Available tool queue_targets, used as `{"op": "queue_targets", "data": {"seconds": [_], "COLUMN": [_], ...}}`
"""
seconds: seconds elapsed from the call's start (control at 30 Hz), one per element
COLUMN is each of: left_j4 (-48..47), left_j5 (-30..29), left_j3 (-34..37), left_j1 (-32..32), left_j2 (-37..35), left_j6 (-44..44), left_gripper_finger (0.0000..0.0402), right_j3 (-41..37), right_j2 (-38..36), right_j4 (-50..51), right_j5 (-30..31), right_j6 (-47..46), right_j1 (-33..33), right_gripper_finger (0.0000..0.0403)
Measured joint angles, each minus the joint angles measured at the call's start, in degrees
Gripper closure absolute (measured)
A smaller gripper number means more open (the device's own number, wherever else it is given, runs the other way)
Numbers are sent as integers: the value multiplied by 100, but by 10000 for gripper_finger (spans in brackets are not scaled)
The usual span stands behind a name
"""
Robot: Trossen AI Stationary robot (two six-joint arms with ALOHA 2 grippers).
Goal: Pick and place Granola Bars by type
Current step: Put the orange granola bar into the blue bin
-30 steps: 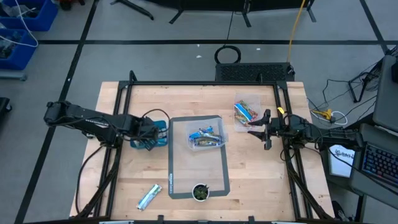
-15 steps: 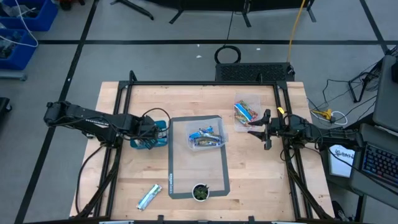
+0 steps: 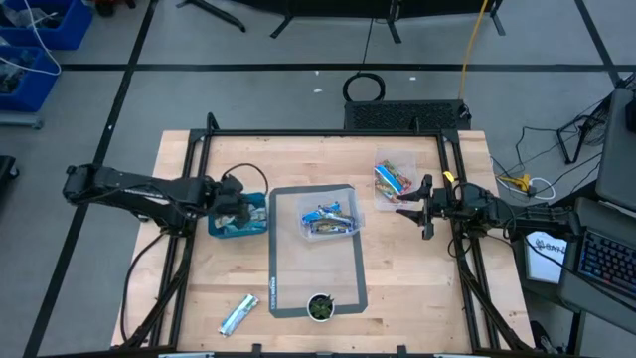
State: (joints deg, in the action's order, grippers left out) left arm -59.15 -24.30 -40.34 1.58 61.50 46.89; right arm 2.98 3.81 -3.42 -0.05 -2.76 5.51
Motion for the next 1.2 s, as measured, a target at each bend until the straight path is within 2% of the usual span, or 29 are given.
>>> {"op": "queue_targets", "data": {"seconds": [0.13, 0.3, 0.47, 0.57, 0.7, 0.83, 1.0, 1.2], "left_j4": [892, 2829, 4116, 4706, 6386, 7732, 7800, 7098], "left_j5": [-120, 717, 1565, 1988, 2677, 3580, 4596, 4550], "left_j3": [11, 209, 497, 805, 1733, 2519, 2708, 2456], "left_j1": [113, 407, 523, 481, 444, 448, 626, 1334], "left_j2": [-410, -789, -1080, -1270, -1412, -1389, -1379, -1379], "left_j6": [-508, -2420, -3702, -3943, -4152, -3826, -2572, -1205], "left_gripper_finger": [270, 225, 214, 213, 213, 213, 213, 213], "right_j3": [0, 0, 0, 0, 0, 0, 0, 0], "right_j2": [0, 2, 2, 0, 0, 0, 2, 2], "right_j4": [-2, 0, 0, -2, -3, -1, 4, 0], "right_j5": [-2, -2, -1, -1, 0, -2, 0, -2], "right_j6": [2, 0, 1, 1, 0, 0, 0, 2], "right_j1": [-1, 0, -2, 1, 0, 0, -2, 1], "right_gripper_finger": [227, 227, 227, 227, 227, 227, 227, 227]}}
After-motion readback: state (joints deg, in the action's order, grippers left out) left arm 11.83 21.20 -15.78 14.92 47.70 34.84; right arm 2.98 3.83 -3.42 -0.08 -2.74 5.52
